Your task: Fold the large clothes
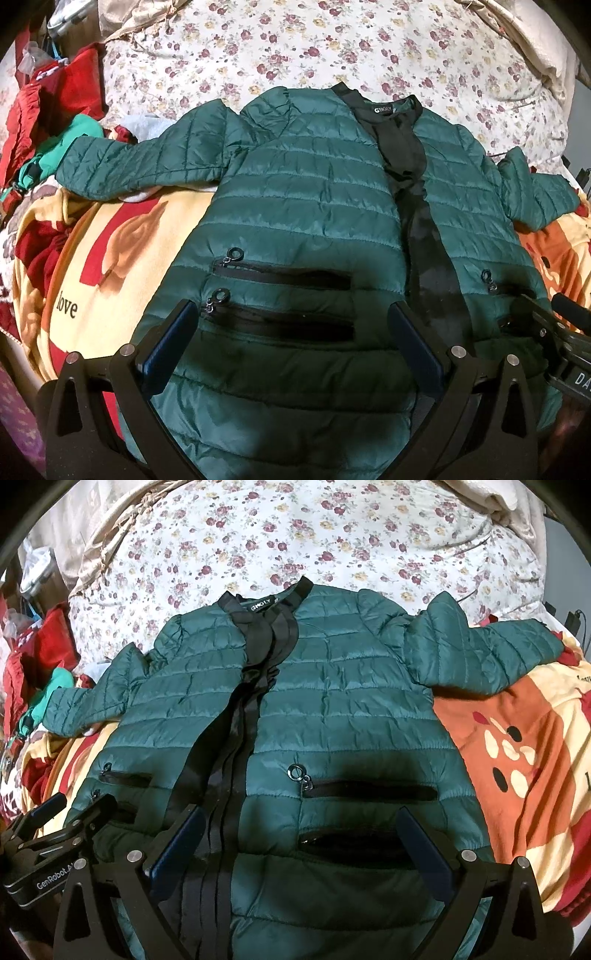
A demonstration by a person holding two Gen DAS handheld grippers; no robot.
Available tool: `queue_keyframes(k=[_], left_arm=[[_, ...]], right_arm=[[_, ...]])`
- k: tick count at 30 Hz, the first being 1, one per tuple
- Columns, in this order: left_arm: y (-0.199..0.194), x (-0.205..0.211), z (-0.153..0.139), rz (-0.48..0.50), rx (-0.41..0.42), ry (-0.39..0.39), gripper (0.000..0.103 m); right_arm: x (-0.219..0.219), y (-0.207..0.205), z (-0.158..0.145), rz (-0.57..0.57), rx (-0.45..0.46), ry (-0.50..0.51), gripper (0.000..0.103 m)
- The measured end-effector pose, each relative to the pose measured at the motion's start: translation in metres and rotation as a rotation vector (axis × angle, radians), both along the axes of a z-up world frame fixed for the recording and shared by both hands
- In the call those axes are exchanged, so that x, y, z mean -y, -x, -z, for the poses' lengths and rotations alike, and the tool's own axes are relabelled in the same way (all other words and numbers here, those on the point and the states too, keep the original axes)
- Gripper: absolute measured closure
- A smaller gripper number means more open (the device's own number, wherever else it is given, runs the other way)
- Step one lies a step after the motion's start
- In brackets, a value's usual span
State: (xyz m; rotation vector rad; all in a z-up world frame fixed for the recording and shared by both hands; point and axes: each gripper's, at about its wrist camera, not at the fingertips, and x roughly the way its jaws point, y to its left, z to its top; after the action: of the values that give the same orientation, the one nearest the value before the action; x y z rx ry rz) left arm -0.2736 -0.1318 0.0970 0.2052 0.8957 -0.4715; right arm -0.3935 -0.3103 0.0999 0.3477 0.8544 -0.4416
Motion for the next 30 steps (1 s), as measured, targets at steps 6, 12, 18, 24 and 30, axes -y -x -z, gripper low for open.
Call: queue_keyframes(k=[6,12,18,24,30], left_arm=[[-0.001,0.004,0.001,0.014,0.009,-0.006,0.001],[0.000,0.005,0.004,0.015,0.004,0.000,0.001],[-0.004,0.005,0.008,0.015,-0.002,-0.009,0.001],[-0.008,0.004,0.010,0.007,-0.002,-0.013,0.001],[-0.018,0.001,0.007,-0.014,0.000,-0.001,0.001]], right_arm=[[0.004,-0.006,0.002,-0.002,-0.020,0.000,0.000],[0.004,-0.011,0.005,-0.021,-0.027,-0.005,0.000],[0.005,-0.016,0.007,-0.043,-0.009,-0.033,0.000],[0.005,-0.021,0.007,-0.057,-0.014,-0.042,0.000],[0.006,-0.030,0.005,-0.069,-0.024,-0.048,0.000]])
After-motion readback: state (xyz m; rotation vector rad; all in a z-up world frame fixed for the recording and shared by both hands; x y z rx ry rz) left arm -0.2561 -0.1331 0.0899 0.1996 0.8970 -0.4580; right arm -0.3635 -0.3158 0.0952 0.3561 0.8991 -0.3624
